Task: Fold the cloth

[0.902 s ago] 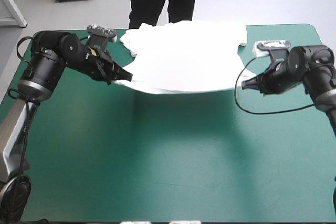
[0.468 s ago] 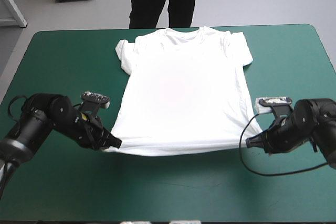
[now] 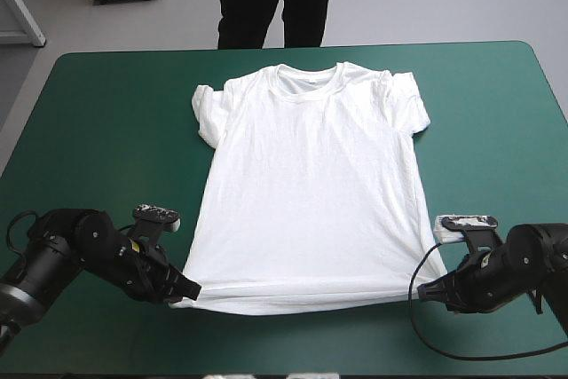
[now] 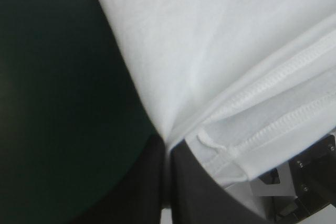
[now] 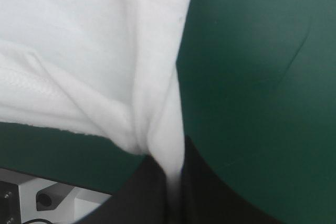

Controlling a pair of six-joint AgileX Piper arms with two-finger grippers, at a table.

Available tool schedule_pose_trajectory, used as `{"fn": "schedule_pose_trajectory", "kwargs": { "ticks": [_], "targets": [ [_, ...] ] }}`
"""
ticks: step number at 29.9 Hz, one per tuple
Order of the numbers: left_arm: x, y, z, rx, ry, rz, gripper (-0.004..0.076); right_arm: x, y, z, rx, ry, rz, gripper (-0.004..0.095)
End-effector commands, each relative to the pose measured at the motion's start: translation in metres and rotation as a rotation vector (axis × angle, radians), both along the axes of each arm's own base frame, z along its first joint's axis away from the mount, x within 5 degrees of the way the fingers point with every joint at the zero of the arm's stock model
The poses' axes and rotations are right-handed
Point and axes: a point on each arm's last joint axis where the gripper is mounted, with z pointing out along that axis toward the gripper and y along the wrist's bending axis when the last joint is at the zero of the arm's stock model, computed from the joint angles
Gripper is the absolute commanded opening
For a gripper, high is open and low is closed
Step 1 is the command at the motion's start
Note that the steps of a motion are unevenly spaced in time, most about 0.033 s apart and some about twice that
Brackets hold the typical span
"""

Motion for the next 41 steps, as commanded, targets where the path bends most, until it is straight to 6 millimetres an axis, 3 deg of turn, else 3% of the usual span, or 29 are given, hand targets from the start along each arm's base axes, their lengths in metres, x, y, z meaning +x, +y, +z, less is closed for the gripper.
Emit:
{"fn": "schedule_pose_trajectory", "kwargs": {
  "ticks": [1,5,11,13,17,20,23,30,33,37,41],
  "targets": [
    [-0.007,-0.001,0.006,-0.023,0.042,-0.005,-0.0007,-0.003,0.003,0.007,0.031,-0.007,0.008,-0.0006],
    [-0.008,-0.001,0.006,-0.022,0.038,-0.008,0.0071,-0.003,0.007,0.008,0.081,-0.004,0.019,0.014],
    [-0.012,-0.002,0.011,-0.061,0.025,-0.003,0.0347,-0.002,0.005,0.01,0.06,-0.014,0.011,0.0609],
    [-0.014,-0.003,0.02,-0.084,-0.011,-0.001,0.0409,0.0,0.002,0.016,0.031,-0.039,-0.004,0.0703],
    [-0.004,-0.002,0.055,-0.098,-0.187,0.013,0.0428,0.014,-0.004,0.042,-0.048,-0.157,-0.018,0.0718],
    [0.027,-0.002,0.083,-0.074,-0.383,0.078,0.0427,0.034,-0.007,0.068,-0.089,-0.289,-0.032,0.0717],
    [0.068,-0.007,0.091,-0.016,-0.45,0.09,0.0427,0.061,-0.006,0.08,-0.117,-0.325,-0.054,0.0717],
    [0.161,-0.03,0.062,0.065,-0.359,0.053,0.0428,0.124,0.004,0.091,-0.119,-0.356,-0.052,0.0716],
    [0.19,-0.037,0.045,0.087,-0.326,0.041,0.0427,0.146,0.006,0.087,-0.13,-0.353,-0.049,0.0716],
    [0.216,-0.041,0.024,0.145,-0.3,0.029,0.0428,0.169,0.01,0.085,-0.132,-0.347,-0.047,0.0716],
    [0.23,-0.042,0.011,0.17,-0.3,0.031,0.0427,0.184,0.012,0.083,-0.13,-0.362,-0.044,0.0716]
  ]
}}
